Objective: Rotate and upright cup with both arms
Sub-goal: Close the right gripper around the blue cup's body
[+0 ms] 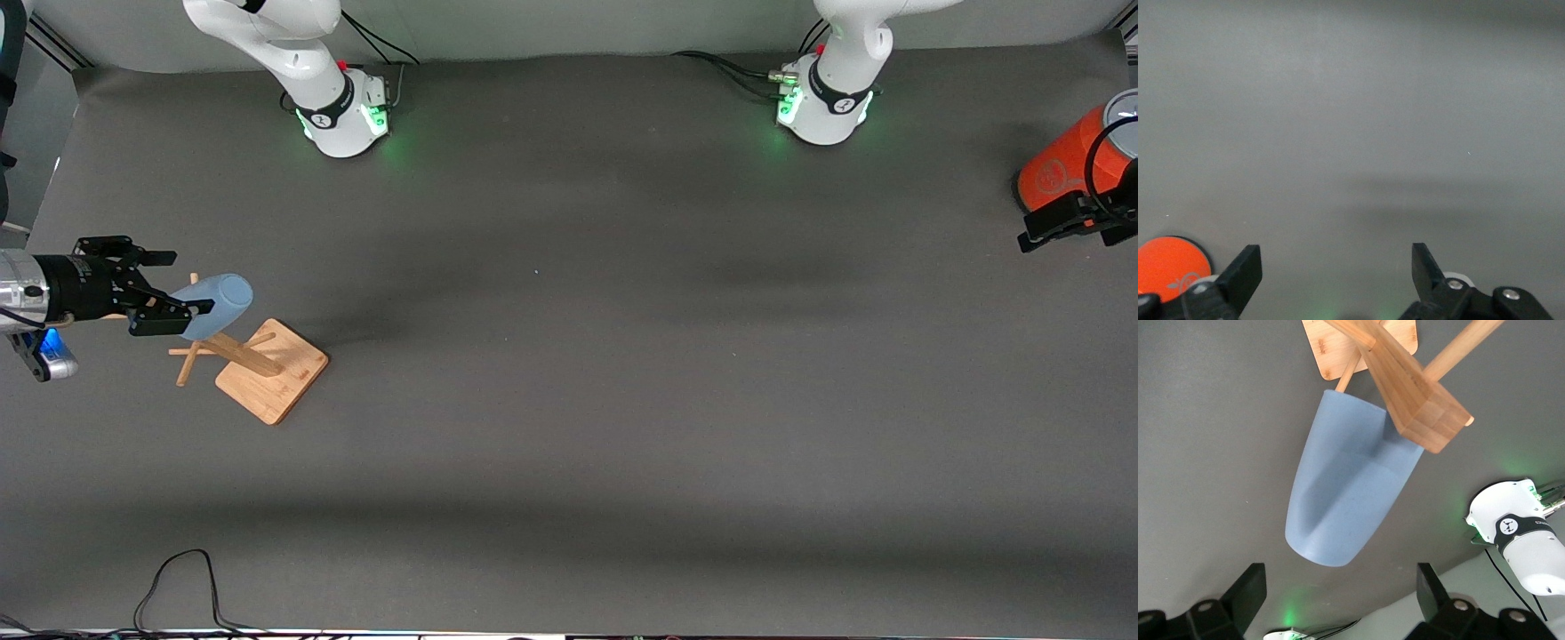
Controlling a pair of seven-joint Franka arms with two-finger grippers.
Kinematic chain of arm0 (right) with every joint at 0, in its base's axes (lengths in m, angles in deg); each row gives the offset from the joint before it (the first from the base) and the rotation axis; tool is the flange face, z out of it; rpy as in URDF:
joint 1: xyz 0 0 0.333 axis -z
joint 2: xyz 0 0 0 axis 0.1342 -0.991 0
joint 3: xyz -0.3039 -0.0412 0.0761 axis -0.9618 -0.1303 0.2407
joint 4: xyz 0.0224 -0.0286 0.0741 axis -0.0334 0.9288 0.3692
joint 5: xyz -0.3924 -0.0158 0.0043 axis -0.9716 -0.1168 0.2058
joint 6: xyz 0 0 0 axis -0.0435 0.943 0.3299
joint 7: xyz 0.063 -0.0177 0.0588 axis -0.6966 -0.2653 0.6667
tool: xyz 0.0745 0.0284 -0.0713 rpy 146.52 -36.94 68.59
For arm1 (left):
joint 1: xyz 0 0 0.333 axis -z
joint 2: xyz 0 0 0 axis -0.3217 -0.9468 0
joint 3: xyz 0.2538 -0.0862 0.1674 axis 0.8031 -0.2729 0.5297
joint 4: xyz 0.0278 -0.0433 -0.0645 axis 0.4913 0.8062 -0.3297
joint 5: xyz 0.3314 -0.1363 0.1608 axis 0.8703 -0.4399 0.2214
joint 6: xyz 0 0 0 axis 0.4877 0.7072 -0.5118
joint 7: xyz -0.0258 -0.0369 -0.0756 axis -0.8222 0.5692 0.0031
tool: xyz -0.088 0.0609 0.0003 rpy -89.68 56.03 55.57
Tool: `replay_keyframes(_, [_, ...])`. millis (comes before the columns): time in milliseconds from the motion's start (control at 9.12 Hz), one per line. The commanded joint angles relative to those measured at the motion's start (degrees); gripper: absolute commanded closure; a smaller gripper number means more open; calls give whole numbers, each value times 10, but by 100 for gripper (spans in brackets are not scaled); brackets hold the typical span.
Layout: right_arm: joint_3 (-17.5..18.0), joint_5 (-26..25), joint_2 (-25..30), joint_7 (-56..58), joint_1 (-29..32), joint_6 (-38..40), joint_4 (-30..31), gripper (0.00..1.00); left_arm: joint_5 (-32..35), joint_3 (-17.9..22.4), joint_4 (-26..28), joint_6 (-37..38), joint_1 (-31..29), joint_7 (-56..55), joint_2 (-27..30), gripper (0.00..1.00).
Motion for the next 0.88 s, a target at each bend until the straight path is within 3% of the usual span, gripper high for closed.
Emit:
replay_keyframes(0, [-1, -3, 0, -8, -4, -18, 24, 0, 6, 0, 5, 16, 5, 8, 12, 0])
replay_keyframes(439, [0, -2, 7, -1, -6, -66, 92, 0, -1, 1, 4, 18, 3, 2, 12, 0])
replay_keyframes(768, [0, -2, 7, 0, -7, -77, 105, 3, -1, 1, 4, 9, 1, 10, 9, 0])
